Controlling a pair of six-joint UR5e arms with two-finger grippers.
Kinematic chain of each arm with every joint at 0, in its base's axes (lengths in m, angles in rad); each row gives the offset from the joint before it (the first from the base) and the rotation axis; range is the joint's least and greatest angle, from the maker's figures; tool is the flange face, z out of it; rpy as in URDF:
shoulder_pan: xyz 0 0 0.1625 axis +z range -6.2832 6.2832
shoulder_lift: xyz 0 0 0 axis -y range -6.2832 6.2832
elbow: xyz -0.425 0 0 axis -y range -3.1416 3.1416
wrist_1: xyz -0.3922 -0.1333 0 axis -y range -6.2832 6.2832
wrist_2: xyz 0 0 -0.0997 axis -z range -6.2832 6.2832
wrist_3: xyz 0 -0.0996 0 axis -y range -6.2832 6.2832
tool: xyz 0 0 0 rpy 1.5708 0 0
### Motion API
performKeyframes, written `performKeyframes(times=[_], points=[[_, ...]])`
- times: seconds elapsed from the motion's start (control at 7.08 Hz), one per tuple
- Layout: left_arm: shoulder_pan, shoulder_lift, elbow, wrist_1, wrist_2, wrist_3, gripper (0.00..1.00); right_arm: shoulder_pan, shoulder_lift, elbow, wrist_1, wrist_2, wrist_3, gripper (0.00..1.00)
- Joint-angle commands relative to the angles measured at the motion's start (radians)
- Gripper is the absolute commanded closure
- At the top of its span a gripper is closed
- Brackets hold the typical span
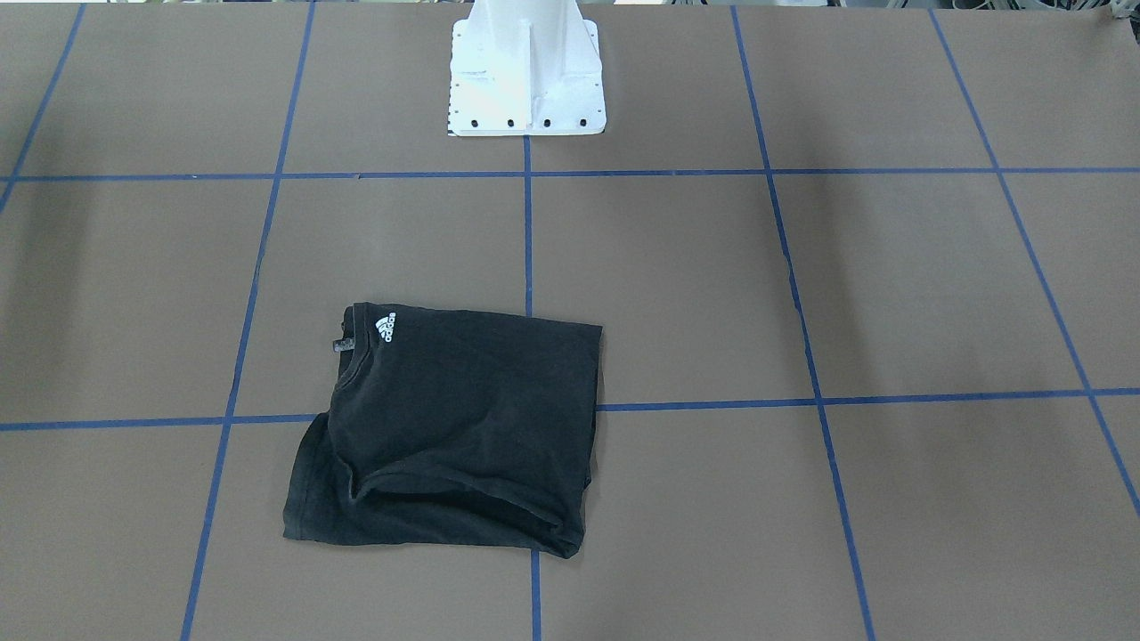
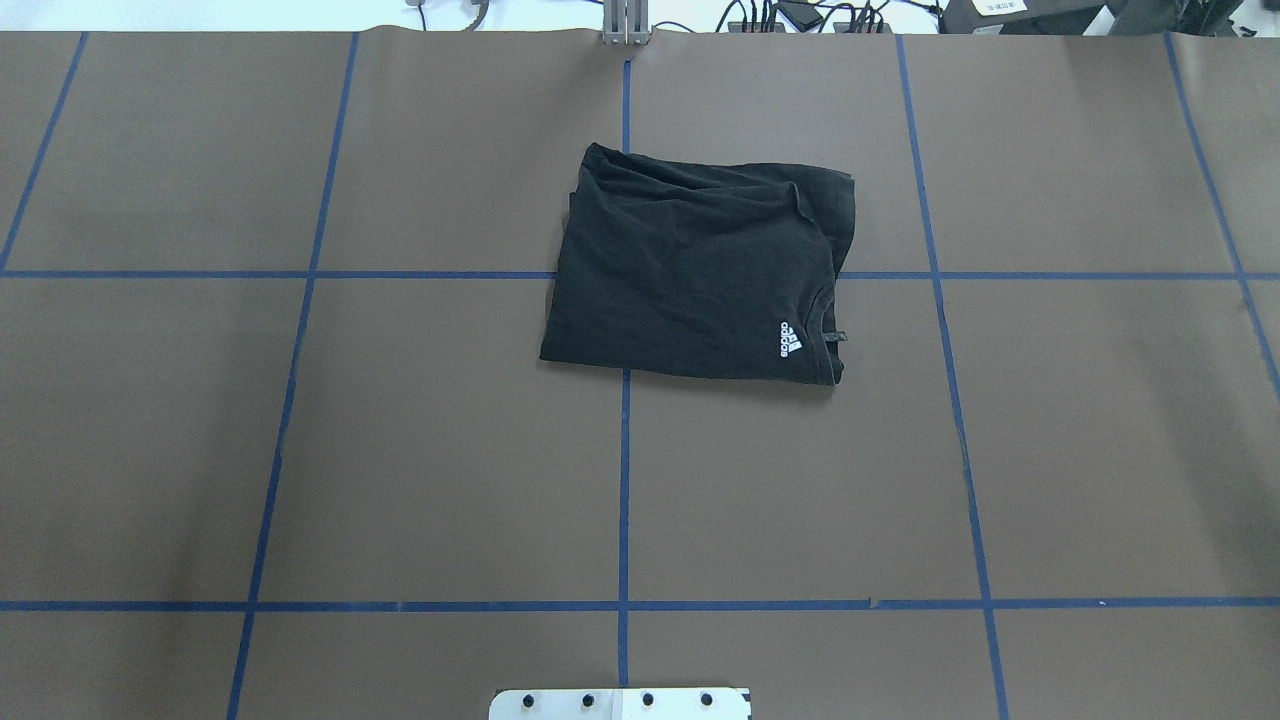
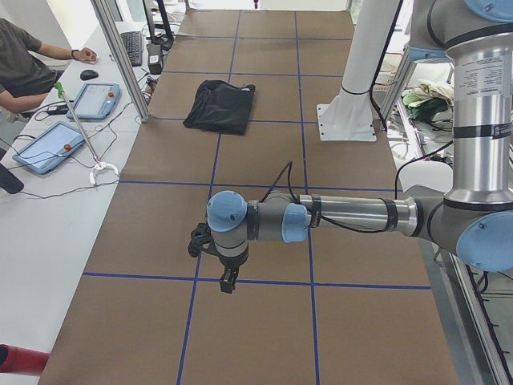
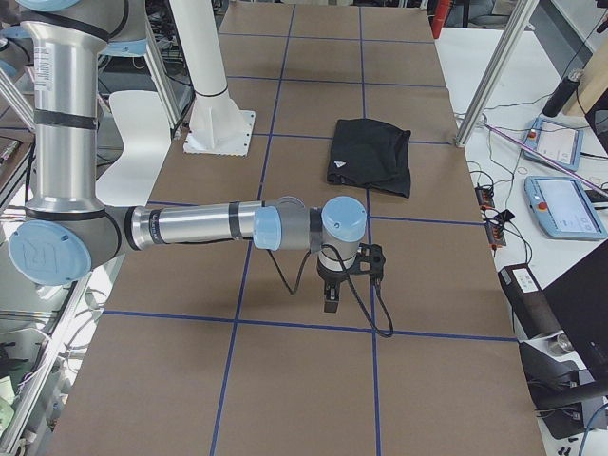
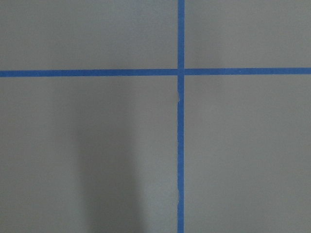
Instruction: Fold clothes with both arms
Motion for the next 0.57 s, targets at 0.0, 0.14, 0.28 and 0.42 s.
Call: performKeyframes(times=[0.0,0.14,0.28,0.42], points=[[-0.001,0.002,0.001,0.000,0.001,-0.019,0.00,-0.002,0.000,0.001,0.000,-0.003,0.010,0.00],[0.000,-0.001,-0.002,0.000,0.000,-0.124,0.00,0.000,-0.001,0.001,0.000,-0.002,0.010,0.00],[0.000,-0.009,-0.007,0.000,-0.002,-0.222,0.00,0.000,-0.001,0.001,0.000,-0.003,0.010,0.00],[0.000,-0.009,-0.006,0.000,-0.002,-0.240,0.00,0.000,-0.003,0.001,0.000,-0.003,0.010,0.00]])
